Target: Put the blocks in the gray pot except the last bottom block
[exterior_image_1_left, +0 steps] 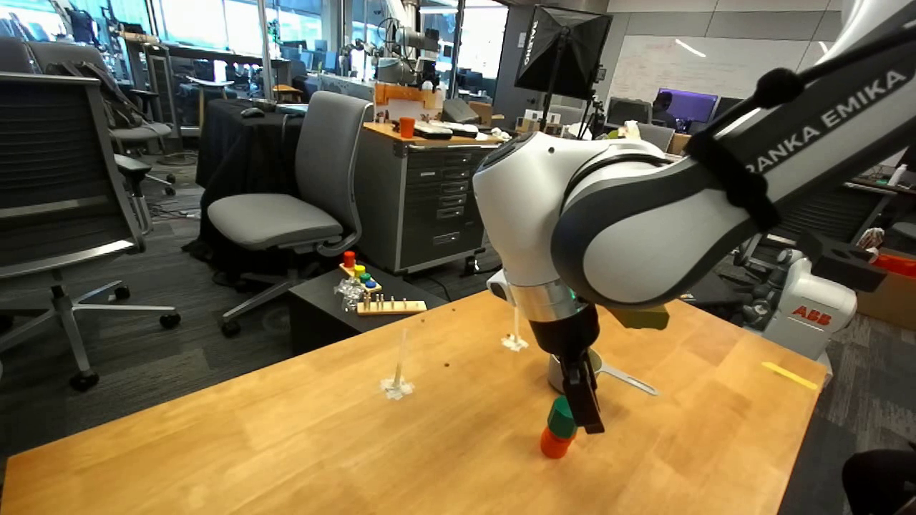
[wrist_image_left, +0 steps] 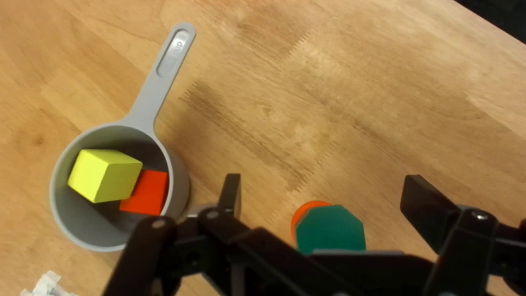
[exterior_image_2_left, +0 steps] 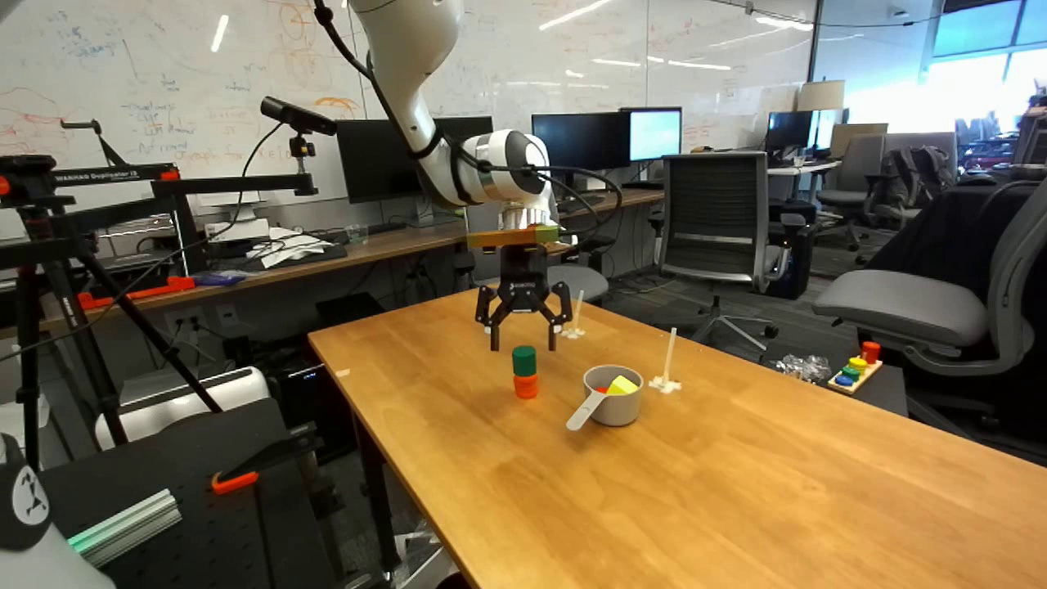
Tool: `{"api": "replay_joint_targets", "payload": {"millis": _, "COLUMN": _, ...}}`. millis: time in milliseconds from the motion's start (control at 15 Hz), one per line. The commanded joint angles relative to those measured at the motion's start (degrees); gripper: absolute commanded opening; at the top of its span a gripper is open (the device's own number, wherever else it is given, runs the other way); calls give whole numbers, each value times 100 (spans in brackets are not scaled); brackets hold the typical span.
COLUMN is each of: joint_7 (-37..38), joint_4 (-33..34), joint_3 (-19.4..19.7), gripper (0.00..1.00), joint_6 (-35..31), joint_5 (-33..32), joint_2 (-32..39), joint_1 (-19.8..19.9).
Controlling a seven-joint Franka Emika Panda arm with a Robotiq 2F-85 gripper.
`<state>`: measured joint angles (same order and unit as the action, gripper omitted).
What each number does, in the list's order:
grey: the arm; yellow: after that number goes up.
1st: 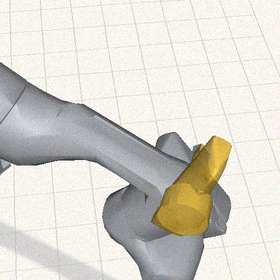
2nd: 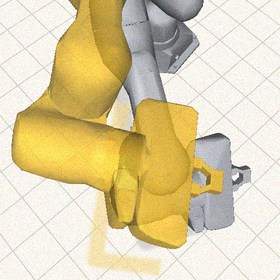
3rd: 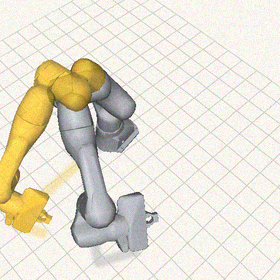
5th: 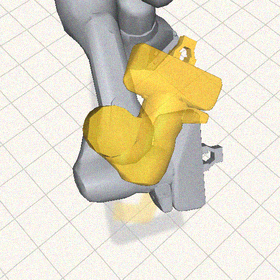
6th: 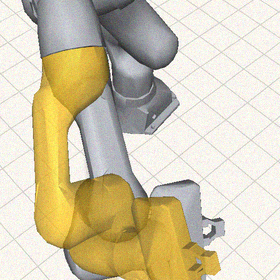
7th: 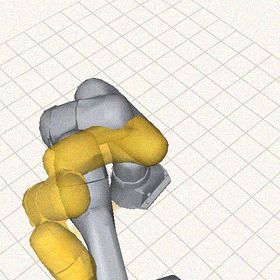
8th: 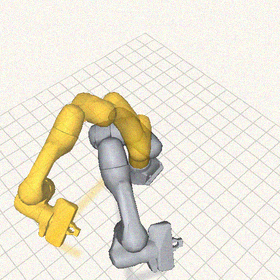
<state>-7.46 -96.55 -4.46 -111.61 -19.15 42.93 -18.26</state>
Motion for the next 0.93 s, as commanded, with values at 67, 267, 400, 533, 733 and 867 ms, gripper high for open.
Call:
{"api": "replay_joint_targets", "payload": {"millis": 67, "joint_7": 66, "joint_4": 305, "joint_3": -86, "gripper": 100, "joint_6": 107, "joint_5": -132, "joint_2": 234, "joint_1": -44}}
{"api": "replay_joint_targets", "payload": {"millis": 267, "joint_7": 59, "joint_4": 395, "joint_3": -84, "gripper": 100, "joint_6": 120, "joint_5": -128, "joint_2": 313, "joint_1": -69}}
{"api": "replay_joint_targets", "payload": {"millis": 400, "joint_7": 41, "joint_4": 429, "joint_3": -85, "gripper": 75, "joint_6": 81, "joint_5": -128, "joint_2": 351, "joint_1": -66}}
{"api": "replay_joint_targets", "payload": {"millis": 533, "joint_7": 57, "joint_4": 457, "joint_3": -76, "gripper": 66, "joint_6": 83, "joint_5": -127, "joint_2": 371, "joint_1": -68}}
{"api": "replay_joint_targets", "payload": {"millis": 733, "joint_7": 50, "joint_4": 496, "joint_3": -72, "gripper": 42, "joint_6": 82, "joint_5": -120, "joint_2": 401, "joint_1": -60}}
{"api": "replay_joint_targets", "payload": {"millis": 867, "joint_7": 40, "joint_4": 511, "joint_3": -72, "gripper": 27, "joint_6": 88, "joint_5": -106, "joint_2": 422, "joint_1": -46}}
